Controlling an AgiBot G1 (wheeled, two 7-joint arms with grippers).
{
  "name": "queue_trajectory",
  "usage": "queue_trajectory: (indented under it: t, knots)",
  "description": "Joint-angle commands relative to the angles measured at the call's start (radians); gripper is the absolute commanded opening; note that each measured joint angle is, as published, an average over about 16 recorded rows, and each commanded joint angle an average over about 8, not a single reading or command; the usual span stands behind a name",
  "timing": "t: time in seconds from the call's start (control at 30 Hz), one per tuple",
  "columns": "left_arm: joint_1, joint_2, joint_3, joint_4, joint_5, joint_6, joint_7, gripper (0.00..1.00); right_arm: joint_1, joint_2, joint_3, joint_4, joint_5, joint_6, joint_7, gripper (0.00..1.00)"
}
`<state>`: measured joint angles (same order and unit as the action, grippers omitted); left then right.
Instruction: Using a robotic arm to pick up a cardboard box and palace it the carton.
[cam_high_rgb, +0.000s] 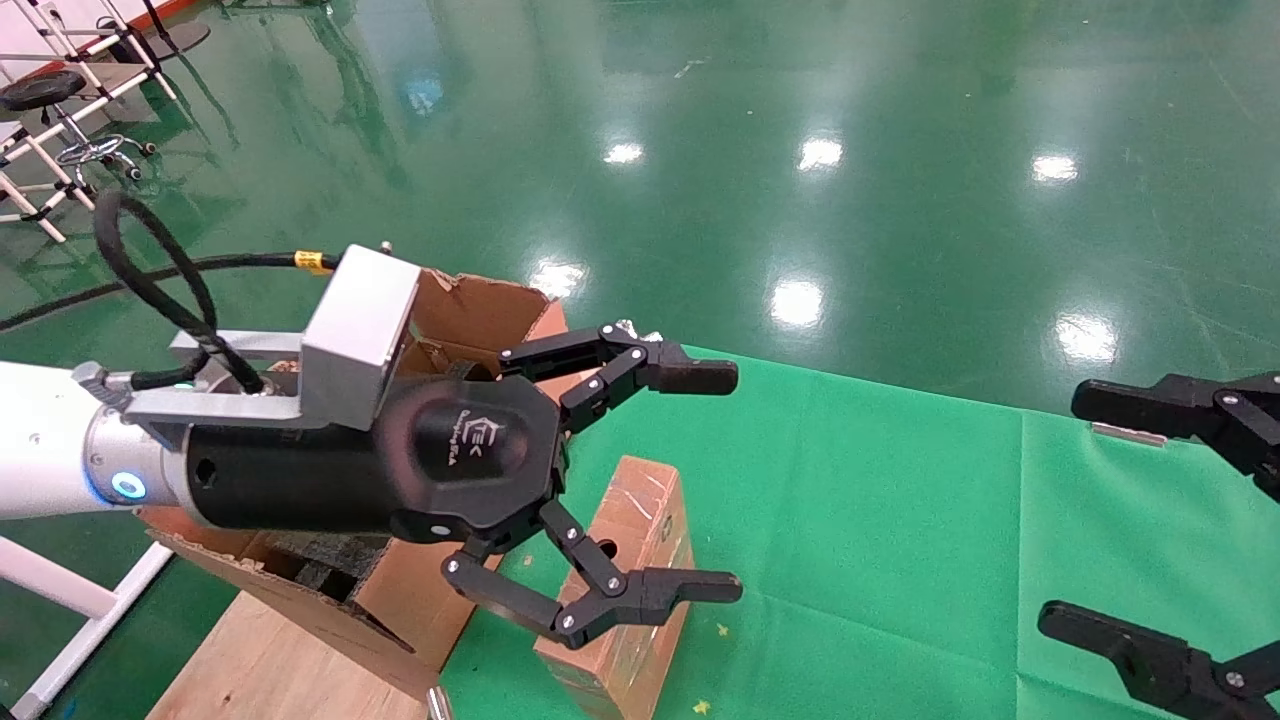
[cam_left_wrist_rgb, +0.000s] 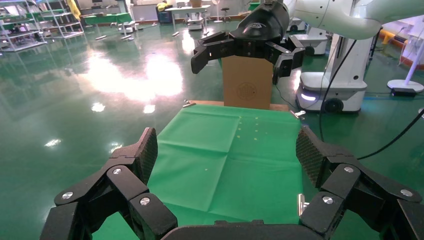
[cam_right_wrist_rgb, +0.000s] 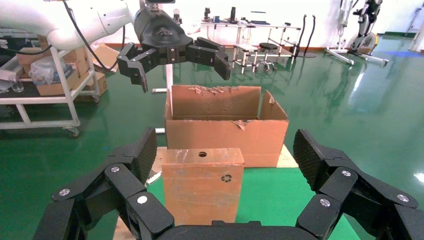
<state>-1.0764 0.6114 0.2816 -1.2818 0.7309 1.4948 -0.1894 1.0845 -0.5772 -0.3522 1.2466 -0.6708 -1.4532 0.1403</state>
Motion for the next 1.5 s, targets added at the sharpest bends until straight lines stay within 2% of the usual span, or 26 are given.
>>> queue_trajectory:
  t: [0.03, 0.37, 0.4, 0.63, 0.67, 0.8, 0.9, 1.2, 1.5]
  knots:
    - [0.000, 0.000, 0.000, 0.000, 0.000, 0.000, 0.000, 1.00, 0.000, 0.000, 0.000, 0.000, 0.000, 0.000, 0.000, 1.00]
    - [0.000, 0.000, 0.000, 0.000, 0.000, 0.000, 0.000, 1.00, 0.000, 0.000, 0.000, 0.000, 0.000, 0.000, 0.000, 1.00]
    - [0.000, 0.000, 0.000, 0.000, 0.000, 0.000, 0.000, 1.00, 0.000, 0.000, 0.000, 0.000, 0.000, 0.000, 0.000, 0.95]
    - [0.000, 0.000, 0.000, 0.000, 0.000, 0.000, 0.000, 1.00, 0.000, 0.000, 0.000, 0.000, 0.000, 0.000, 0.000, 0.07]
    - [0.001, 0.000, 0.000, 0.000, 0.000, 0.000, -0.001, 1.00, 0.000, 0.000, 0.000, 0.000, 0.000, 0.000, 0.000, 0.00]
    - [-0.003, -0.007, 0.008, 0.005, 0.012, -0.006, -0.022, 1.00, 0.000, 0.000, 0.000, 0.000, 0.000, 0.000, 0.000, 0.00]
    - [-0.017, -0.021, 0.026, 0.007, 0.047, -0.029, -0.076, 1.00, 0.000, 0.000, 0.000, 0.000, 0.000, 0.000, 0.000, 0.00]
    - [-0.123, -0.071, 0.119, -0.040, 0.246, -0.101, -0.330, 1.00, 0.000, 0.000, 0.000, 0.000, 0.000, 0.000, 0.000, 0.00]
    - [-0.270, -0.050, 0.232, -0.061, 0.451, -0.034, -0.541, 1.00, 0.000, 0.000, 0.000, 0.000, 0.000, 0.000, 0.000, 0.00]
